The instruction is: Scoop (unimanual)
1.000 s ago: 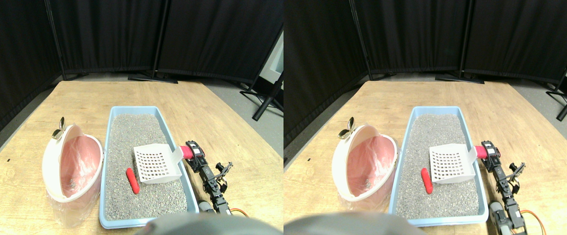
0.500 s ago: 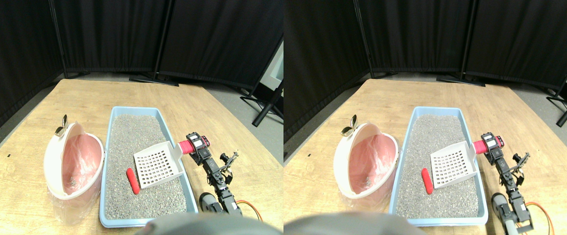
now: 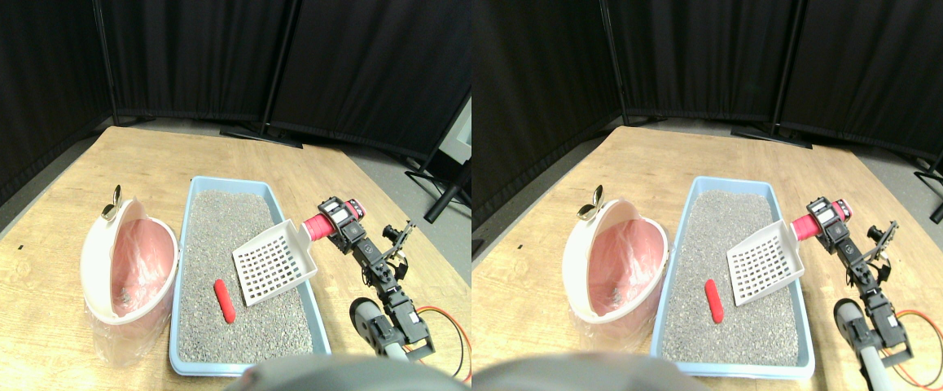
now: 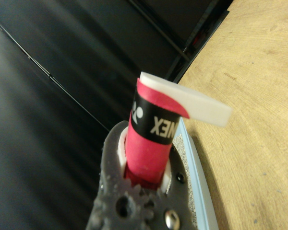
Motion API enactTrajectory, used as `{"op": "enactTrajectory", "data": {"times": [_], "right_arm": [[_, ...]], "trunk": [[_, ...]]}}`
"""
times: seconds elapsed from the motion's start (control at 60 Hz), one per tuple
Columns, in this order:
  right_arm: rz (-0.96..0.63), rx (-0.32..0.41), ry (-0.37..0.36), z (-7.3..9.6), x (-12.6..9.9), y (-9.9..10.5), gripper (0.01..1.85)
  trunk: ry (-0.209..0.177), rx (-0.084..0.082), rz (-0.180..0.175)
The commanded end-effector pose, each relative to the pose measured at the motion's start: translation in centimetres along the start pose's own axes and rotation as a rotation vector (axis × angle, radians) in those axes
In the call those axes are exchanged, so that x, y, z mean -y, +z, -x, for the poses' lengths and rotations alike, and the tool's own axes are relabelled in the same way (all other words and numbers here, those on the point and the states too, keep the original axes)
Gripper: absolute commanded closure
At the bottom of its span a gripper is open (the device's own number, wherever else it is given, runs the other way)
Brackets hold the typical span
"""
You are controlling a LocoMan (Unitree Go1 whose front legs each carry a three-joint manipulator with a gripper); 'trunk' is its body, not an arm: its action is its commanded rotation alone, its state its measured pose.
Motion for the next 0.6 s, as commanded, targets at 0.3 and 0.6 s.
{"op": "enactTrajectory", "data": {"times": [0.3, 0.6], "right_arm": [[0.104, 0.067, 0.100, -0.6, -0.3, 3.1, 1.81], [0.194, 0.081, 0.173, -1.2, 0.2, 3.9, 1.81]], "trunk": [[0.079, -0.023, 0.064], [0.116, -0.026, 0.104]]}}
